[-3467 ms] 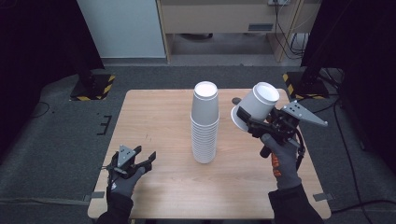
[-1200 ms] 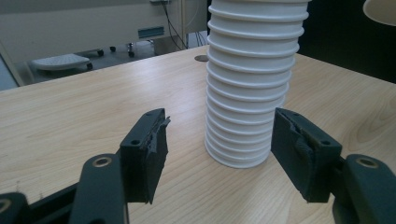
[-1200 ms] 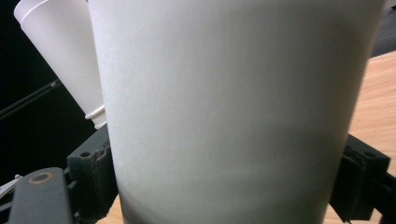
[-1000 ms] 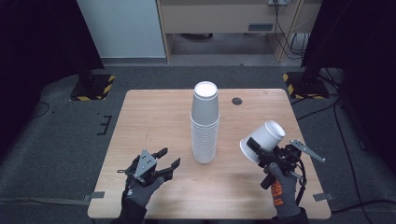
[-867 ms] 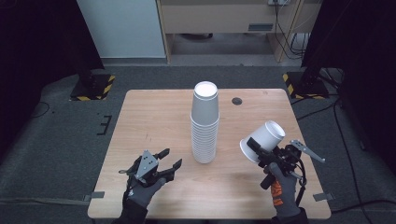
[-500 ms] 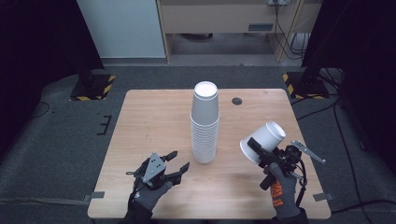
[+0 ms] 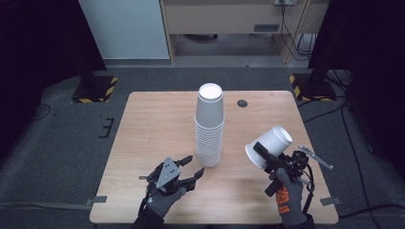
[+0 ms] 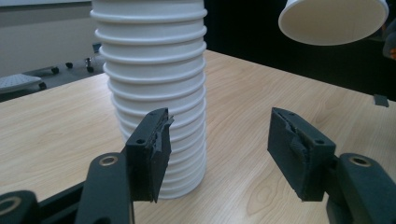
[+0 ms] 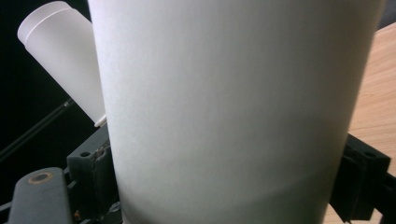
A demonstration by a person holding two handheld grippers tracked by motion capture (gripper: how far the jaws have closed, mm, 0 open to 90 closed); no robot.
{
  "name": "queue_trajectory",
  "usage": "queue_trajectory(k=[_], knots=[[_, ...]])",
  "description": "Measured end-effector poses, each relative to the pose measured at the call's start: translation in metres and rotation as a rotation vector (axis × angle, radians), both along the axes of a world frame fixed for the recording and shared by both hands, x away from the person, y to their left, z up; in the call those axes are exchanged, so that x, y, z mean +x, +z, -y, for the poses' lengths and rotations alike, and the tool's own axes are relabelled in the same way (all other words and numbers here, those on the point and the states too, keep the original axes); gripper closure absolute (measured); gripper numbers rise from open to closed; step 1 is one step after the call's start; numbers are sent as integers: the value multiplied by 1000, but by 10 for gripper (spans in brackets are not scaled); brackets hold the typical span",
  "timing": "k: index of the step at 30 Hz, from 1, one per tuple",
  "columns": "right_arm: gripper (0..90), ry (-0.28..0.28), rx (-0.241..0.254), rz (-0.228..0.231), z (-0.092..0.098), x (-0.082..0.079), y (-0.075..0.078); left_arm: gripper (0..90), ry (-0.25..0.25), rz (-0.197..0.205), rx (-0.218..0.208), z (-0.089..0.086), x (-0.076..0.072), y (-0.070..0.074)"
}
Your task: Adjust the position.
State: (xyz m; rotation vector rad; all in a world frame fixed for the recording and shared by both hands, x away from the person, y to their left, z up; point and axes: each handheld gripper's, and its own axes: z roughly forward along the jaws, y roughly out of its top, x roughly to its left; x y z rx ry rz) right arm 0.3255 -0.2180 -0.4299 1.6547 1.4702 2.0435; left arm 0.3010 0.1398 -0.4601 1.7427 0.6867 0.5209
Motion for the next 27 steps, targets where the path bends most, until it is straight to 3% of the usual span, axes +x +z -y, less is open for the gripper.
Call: queue_trajectory(k=[27], knots=[[143, -5, 56, -30, 2, -1, -4, 413, -78, 47, -8, 48, 11, 7]])
